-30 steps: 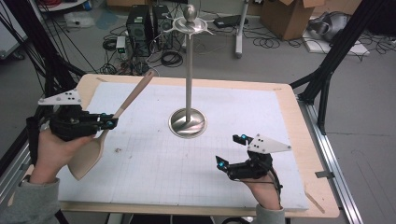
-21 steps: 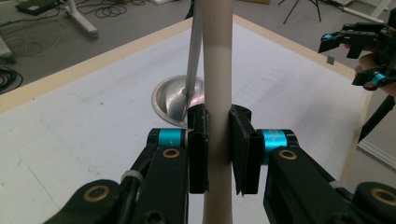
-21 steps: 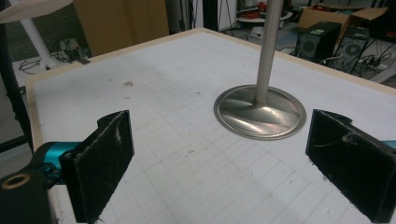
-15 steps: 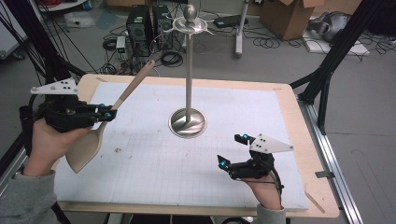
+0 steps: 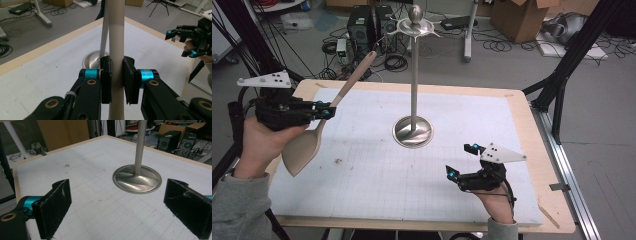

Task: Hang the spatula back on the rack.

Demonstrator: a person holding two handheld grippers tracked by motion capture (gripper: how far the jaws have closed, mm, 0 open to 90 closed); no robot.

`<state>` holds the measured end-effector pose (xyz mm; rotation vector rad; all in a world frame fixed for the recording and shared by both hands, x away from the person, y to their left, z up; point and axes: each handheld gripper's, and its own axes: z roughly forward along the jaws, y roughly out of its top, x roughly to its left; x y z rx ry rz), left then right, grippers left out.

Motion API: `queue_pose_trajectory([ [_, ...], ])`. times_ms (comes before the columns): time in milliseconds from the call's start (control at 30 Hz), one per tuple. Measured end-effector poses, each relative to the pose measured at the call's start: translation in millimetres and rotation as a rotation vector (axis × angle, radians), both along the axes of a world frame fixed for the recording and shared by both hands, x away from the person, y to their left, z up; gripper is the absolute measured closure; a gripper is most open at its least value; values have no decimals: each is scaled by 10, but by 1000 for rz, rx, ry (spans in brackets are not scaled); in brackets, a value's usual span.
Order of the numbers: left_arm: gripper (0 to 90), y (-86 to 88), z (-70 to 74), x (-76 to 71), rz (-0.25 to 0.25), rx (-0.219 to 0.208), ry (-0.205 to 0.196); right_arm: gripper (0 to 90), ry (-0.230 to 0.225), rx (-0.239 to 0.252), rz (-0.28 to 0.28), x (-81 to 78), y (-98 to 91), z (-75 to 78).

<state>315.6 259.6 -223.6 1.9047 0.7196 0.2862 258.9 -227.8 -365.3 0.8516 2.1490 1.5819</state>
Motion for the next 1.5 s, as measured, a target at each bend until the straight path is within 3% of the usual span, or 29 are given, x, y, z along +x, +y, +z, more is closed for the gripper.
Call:
queue_pose_trajectory([
  [300, 781, -47, 163, 62, -18, -5, -14, 69, 3, 4, -9, 3, -18, -6],
  [800, 781, -103, 310, 162, -42, -38, -27, 69, 1, 16, -28, -9, -100, 4],
  [1500, 781, -225, 287, 269, -63, -38, -7, 70, 1, 6, -26, -1, -78, 1],
])
